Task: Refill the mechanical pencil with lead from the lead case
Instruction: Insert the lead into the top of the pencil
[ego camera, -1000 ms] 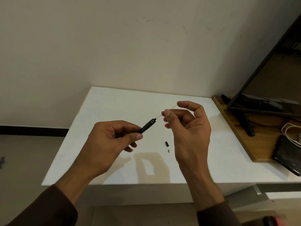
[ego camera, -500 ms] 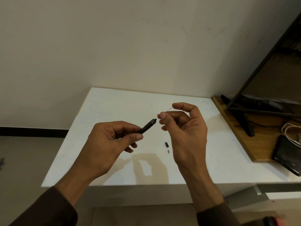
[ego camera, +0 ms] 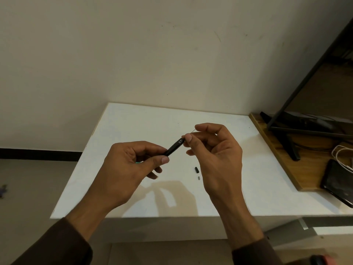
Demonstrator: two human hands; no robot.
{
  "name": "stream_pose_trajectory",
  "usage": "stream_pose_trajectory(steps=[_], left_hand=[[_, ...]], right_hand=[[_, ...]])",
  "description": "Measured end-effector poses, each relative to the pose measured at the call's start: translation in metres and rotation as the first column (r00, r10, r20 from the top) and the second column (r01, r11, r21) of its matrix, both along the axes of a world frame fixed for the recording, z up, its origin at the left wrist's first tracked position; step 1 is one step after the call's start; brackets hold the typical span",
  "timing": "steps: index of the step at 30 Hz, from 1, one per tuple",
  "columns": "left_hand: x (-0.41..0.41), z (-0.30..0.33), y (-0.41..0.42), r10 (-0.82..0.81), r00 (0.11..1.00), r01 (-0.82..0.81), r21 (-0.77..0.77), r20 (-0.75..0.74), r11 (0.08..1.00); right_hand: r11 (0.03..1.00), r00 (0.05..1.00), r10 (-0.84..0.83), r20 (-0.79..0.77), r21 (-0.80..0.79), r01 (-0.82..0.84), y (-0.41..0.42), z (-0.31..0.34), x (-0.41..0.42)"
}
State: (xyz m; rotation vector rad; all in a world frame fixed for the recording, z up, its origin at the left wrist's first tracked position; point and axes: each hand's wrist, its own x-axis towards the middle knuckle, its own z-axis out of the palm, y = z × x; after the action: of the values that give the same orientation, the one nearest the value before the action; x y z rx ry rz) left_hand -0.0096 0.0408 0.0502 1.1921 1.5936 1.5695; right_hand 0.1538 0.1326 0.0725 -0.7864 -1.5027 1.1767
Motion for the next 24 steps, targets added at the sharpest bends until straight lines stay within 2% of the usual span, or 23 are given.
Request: stream_pose_trajectory(steps=[24], left_hand=[[-0.0024, 0.0001, -0.0006, 0.002, 0.999, -0.002, 0.017, 0.035, 1.0]], right_hand=[[0.998, 0.99, 0.035, 0.137, 0.038, -0.04, -0.0012, -0.001, 0.0024]])
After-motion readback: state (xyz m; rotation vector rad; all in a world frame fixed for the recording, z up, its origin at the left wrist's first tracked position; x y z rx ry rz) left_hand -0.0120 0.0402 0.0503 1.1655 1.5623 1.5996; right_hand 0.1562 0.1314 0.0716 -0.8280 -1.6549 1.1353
